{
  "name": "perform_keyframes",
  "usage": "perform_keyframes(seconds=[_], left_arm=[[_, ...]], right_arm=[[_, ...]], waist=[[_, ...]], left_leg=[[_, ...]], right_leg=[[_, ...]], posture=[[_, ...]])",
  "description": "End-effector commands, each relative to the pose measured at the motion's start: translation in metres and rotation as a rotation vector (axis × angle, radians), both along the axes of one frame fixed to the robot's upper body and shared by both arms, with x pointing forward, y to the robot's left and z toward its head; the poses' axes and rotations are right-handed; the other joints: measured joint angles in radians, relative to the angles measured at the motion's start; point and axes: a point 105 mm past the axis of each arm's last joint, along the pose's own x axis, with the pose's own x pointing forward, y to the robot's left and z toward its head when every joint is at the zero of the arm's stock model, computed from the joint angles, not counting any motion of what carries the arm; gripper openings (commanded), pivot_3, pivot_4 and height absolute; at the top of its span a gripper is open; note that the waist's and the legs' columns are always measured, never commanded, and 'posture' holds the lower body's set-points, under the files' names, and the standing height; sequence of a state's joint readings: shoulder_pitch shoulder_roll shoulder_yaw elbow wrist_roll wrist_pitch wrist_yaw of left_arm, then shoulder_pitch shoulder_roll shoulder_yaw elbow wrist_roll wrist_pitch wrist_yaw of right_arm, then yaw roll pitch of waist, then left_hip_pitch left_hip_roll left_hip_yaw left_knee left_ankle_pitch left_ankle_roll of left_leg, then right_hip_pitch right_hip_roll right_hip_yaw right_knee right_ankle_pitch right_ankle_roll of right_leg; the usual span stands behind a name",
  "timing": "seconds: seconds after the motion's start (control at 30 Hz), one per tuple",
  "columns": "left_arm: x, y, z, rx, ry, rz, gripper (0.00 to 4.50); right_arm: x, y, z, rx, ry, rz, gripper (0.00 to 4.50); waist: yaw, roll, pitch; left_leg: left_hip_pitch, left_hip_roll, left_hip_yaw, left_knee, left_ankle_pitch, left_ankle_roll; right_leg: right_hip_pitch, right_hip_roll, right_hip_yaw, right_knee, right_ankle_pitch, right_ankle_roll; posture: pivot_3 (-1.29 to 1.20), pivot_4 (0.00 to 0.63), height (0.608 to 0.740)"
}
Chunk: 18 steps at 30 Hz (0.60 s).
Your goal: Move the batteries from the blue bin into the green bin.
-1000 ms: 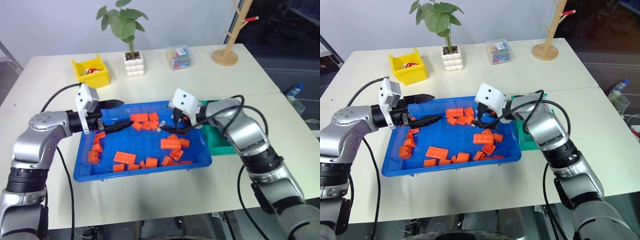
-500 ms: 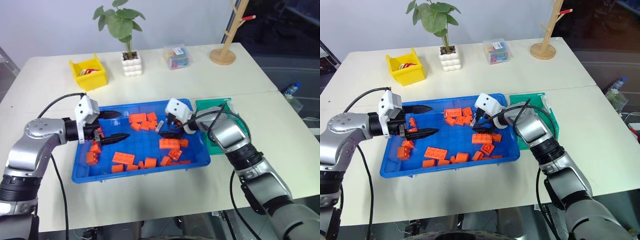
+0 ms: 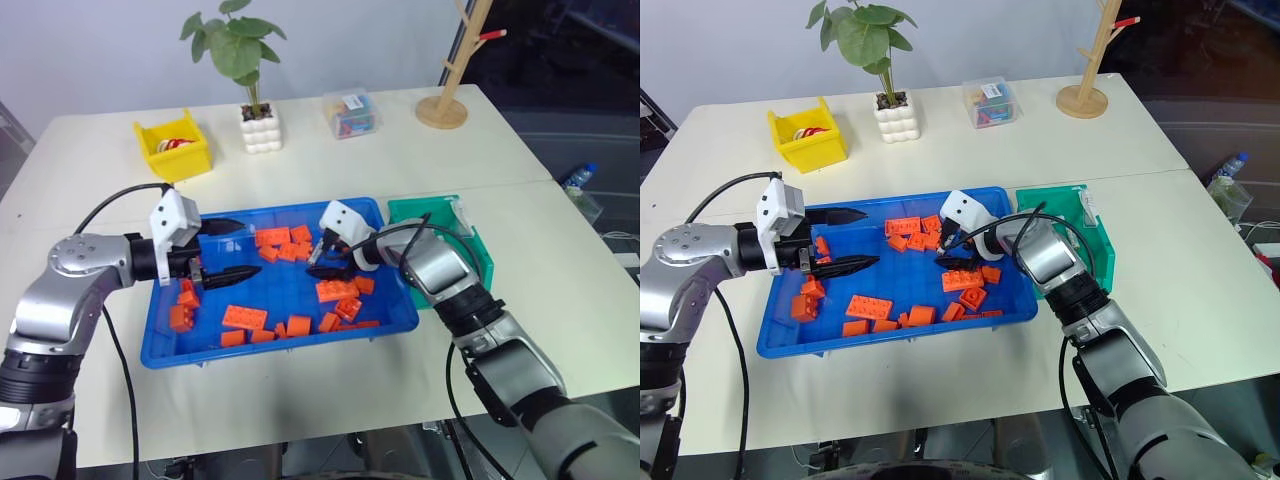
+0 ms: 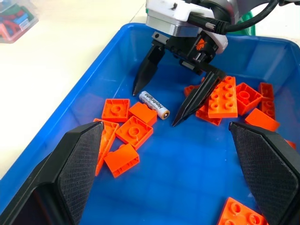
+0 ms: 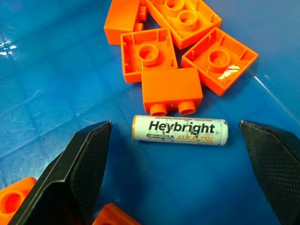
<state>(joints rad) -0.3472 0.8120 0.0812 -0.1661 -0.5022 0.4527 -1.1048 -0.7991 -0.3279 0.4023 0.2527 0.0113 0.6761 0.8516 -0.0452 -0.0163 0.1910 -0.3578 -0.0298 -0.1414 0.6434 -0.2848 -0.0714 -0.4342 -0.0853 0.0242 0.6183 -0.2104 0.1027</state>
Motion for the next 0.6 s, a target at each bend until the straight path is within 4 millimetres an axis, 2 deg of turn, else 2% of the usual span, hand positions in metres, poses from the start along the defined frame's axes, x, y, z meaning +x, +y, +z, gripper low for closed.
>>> perform_keyframes(seconds=[0.03,0.07,0.23,0.3,0.4,0.53,0.6], left_arm=[[-0.001,-0.001,0.010,-0.009,-0.049,-0.001,4.50],[-0.001,-0.001,0.010,-0.010,-0.050,0.000,4.50],[-0.001,-0.001,0.011,-0.015,-0.050,-0.002,4.50],[-0.002,-0.002,0.010,-0.018,-0.046,-0.014,4.50],[-0.003,-0.006,0.014,-0.037,-0.040,-0.041,4.50],[0.006,-0.014,0.031,-0.099,-0.058,-0.061,4.50],[0.009,-0.020,0.040,-0.126,-0.071,-0.081,4.50]], right_arm=[[0.004,-0.001,0.004,0.002,-0.025,-0.003,2.73],[0.003,-0.001,0.003,-0.003,-0.027,0.000,2.26],[0.001,-0.003,0.006,-0.004,-0.031,0.008,2.22],[0.003,-0.006,0.015,-0.012,-0.073,0.007,2.22],[0.007,-0.009,0.051,0.008,-0.166,0.007,2.22],[0.001,-0.015,0.127,0.069,-0.309,0.011,2.22],[-0.004,-0.023,0.151,0.094,-0.337,-0.004,2.22]], waist=[[0.000,0.000,0.000],[0.000,0.000,0.000],[0.000,0.000,0.000],[0.000,0.000,0.000],[0.001,0.000,0.000],[0.003,0.002,0.002],[0.002,0.002,0.002]], left_leg=[[0.000,0.000,0.000,0.000,0.000,0.000],[0.000,0.000,0.000,0.000,0.000,0.000],[0.000,0.000,0.000,0.000,0.000,0.000],[0.000,0.000,0.000,0.000,0.000,0.000],[0.000,0.000,0.000,0.000,0.000,0.000],[-0.002,0.000,0.000,0.001,0.000,0.000],[-0.003,0.000,0.000,0.002,0.000,0.000]], right_leg=[[0.000,0.000,0.000,0.000,0.000,0.000],[0.000,0.000,0.000,0.000,0.000,0.000],[0.000,0.000,0.000,0.000,0.000,0.000],[0.000,0.000,0.000,0.000,0.000,0.000],[0.000,0.000,0.000,0.000,0.000,0.000],[-0.001,0.000,0.000,0.000,0.000,0.000],[-0.001,0.000,0.000,0.000,0.001,0.002]], posture=[[0.00,0.150,0.740],[0.00,0.150,0.740],[0.00,0.150,0.740],[0.00,0.150,0.740],[0.00,0.150,0.740],[0.00,0.150,0.740],[0.00,0.150,0.740]])
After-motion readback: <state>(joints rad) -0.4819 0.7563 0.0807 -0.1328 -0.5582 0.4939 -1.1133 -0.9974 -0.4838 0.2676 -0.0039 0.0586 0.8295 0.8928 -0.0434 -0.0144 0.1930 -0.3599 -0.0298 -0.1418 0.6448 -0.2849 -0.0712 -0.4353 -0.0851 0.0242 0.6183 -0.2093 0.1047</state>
